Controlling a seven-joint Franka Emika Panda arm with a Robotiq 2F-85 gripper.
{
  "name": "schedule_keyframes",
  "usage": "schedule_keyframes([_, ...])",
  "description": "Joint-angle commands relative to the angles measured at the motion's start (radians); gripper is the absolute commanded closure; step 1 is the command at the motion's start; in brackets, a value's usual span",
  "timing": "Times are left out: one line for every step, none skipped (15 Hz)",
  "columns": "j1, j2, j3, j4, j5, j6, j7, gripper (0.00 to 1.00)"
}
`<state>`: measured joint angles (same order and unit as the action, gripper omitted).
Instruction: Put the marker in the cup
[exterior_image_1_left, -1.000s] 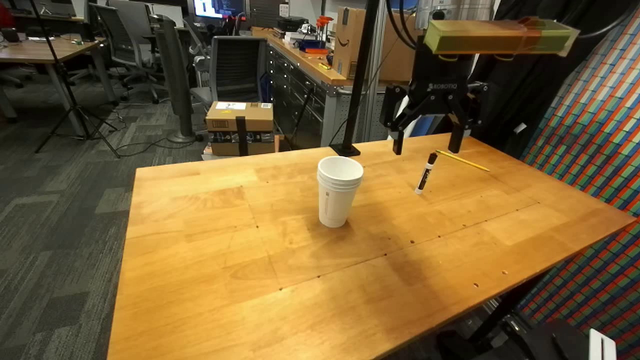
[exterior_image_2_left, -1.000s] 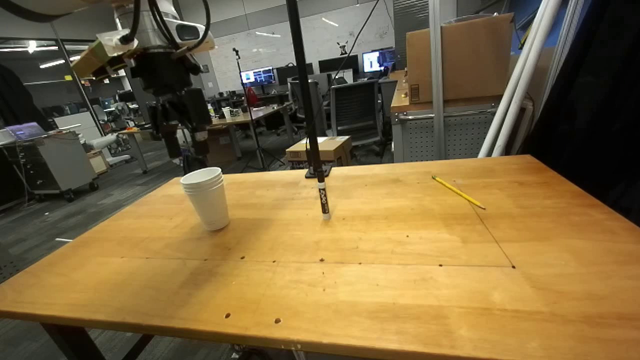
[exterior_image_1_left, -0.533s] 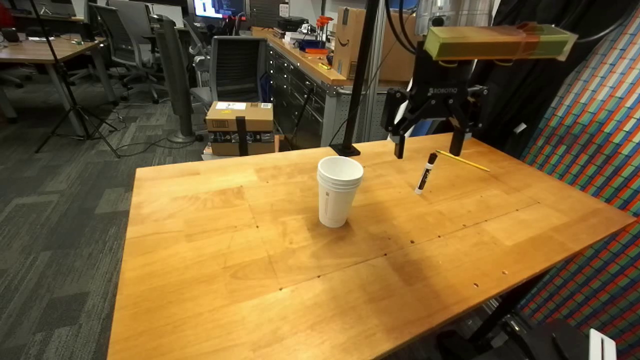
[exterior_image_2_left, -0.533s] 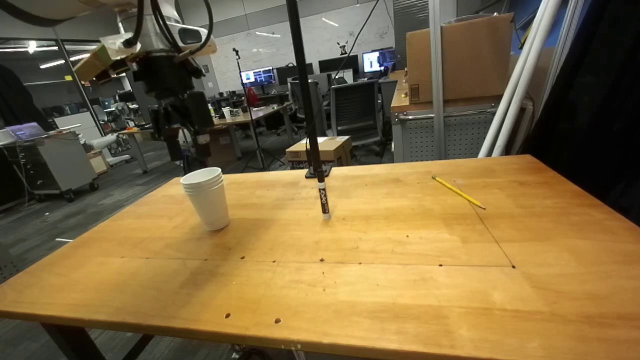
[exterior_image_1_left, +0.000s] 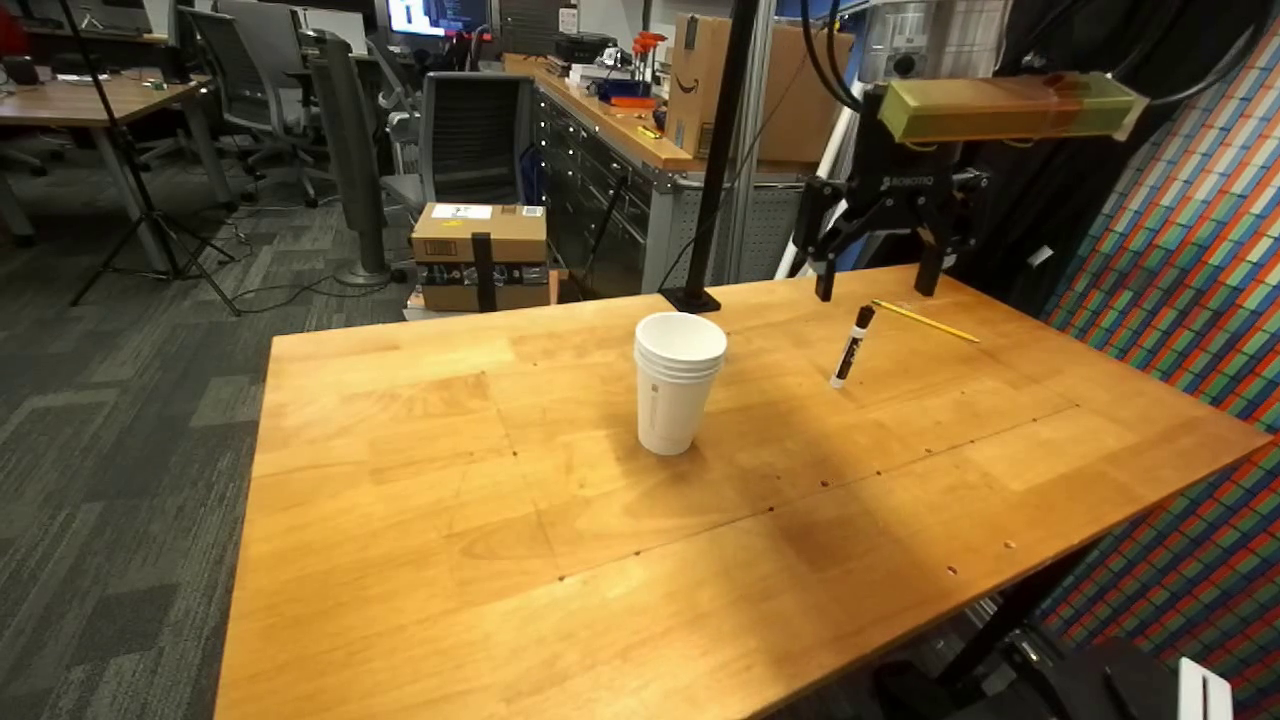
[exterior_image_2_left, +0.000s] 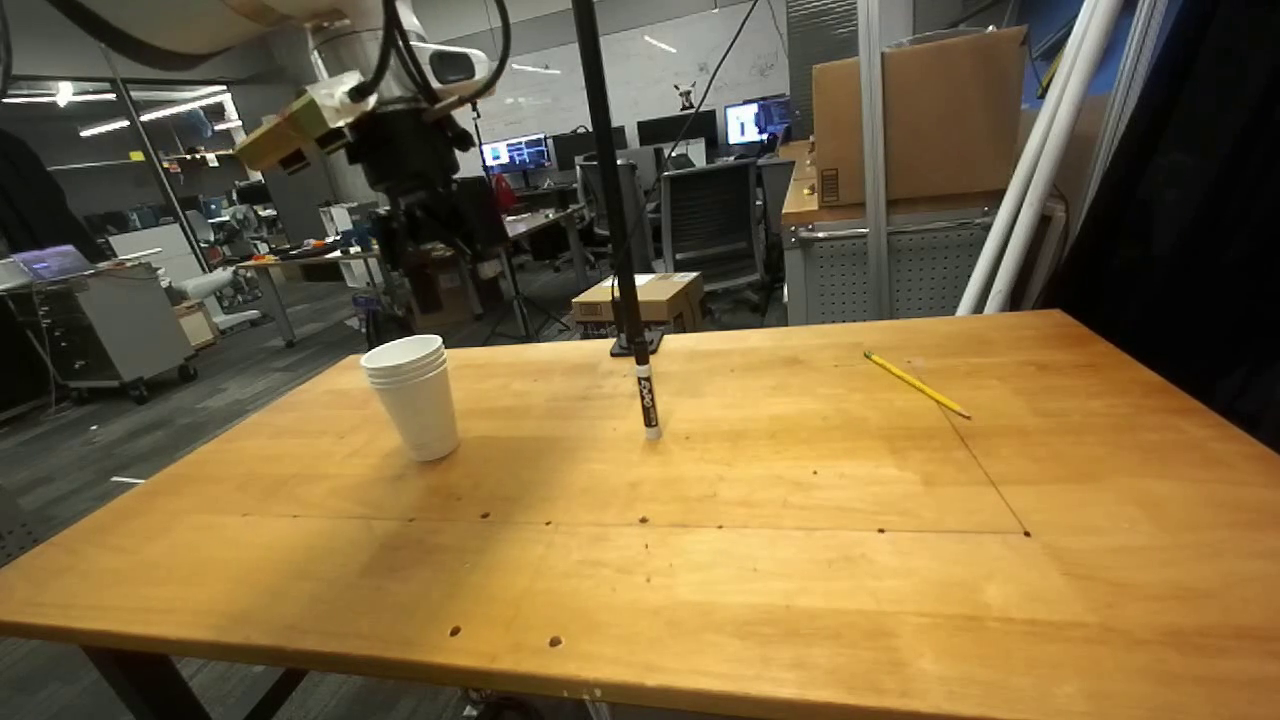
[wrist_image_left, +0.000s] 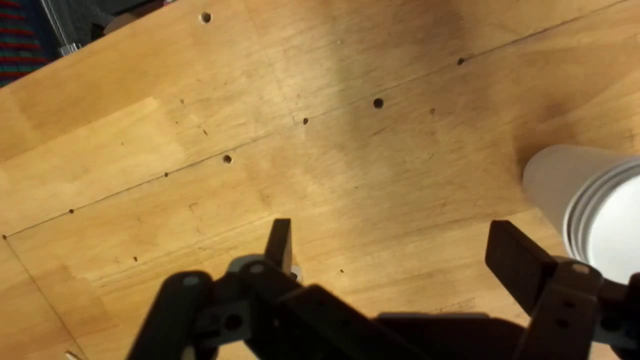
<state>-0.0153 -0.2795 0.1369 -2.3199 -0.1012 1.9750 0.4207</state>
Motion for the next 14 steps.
schedule_keyframes([-0.014,0.028,-0.054,0.016,-0.007,0.1,-0.06,0.0])
schedule_keyframes([-0.017,0.039,-0.067,0.021,-0.003,0.127,-0.081,0.0])
schedule_keyframes([-0.019,0.05,-0.078,0.024,-0.002,0.148,-0.099,0.0])
schedule_keyframes([-0.02,0.063,-0.088,0.032,0.0,0.165,-0.119,0.0])
schedule_keyframes([-0.021,0.073,-0.095,0.036,0.0,0.183,-0.135,0.0])
schedule_keyframes([-0.022,0.091,-0.101,0.052,-0.007,0.19,-0.157,0.0])
schedule_keyframes([-0.023,0.102,-0.106,0.06,-0.01,0.199,-0.171,0.0])
schedule_keyframes([-0.024,0.117,-0.111,0.074,-0.018,0.202,-0.19,0.0])
schedule_keyframes([-0.025,0.127,-0.115,0.085,-0.021,0.207,-0.207,0.0])
schedule_keyframes([-0.027,0.141,-0.121,0.1,-0.032,0.206,-0.233,0.0])
schedule_keyframes([-0.03,0.15,-0.128,0.112,-0.042,0.202,-0.254,0.0])
schedule_keyframes([-0.035,0.16,-0.137,0.126,-0.05,0.2,-0.279,0.0])
schedule_keyframes([-0.038,0.169,-0.145,0.136,-0.059,0.201,-0.295,0.0])
schedule_keyframes([-0.043,0.179,-0.155,0.148,-0.062,0.201,-0.315,0.0])
